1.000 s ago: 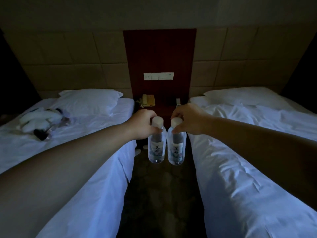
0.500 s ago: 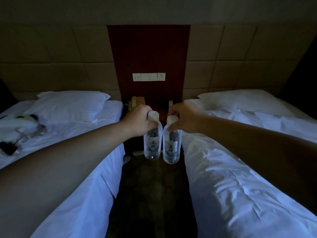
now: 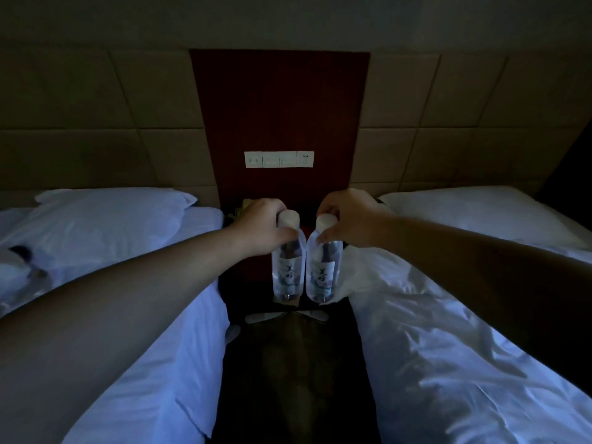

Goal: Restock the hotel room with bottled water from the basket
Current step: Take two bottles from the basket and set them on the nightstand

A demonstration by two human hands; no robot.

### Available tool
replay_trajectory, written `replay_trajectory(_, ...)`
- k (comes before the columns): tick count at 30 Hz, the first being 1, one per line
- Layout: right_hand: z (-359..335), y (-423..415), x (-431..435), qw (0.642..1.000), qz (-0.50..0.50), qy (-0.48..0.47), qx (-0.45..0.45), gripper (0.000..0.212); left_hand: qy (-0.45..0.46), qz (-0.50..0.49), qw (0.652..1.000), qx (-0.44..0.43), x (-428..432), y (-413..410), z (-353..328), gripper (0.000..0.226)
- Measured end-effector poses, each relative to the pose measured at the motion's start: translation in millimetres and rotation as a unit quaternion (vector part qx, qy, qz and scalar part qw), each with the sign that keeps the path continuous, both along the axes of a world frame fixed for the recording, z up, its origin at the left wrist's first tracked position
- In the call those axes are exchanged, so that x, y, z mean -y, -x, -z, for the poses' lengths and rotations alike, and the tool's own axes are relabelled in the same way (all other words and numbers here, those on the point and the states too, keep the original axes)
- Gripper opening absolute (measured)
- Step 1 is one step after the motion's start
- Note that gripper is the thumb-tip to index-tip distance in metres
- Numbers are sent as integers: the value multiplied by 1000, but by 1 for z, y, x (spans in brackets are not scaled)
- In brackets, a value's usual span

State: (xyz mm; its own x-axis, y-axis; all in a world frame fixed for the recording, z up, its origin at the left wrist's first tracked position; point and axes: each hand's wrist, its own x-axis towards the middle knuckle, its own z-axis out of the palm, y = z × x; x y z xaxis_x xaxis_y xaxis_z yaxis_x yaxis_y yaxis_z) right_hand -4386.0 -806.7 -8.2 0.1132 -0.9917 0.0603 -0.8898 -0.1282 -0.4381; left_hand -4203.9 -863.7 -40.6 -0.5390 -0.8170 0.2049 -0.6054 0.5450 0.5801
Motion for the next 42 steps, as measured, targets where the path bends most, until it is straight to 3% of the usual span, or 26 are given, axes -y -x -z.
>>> replay_trajectory(19, 4, 17, 188, 999, 19, 6, 35, 37, 4, -17, 1000, -6, 185, 15, 4, 24)
replay_trajectory(28, 23, 65, 272, 999, -26, -38, 24, 33, -15, -37, 999, 27, 261, 62, 22, 24)
replay_trajectory(42, 26, 161, 399, 996, -86, -18, -14, 37, 2, -52, 997, 56, 373, 156, 22, 34)
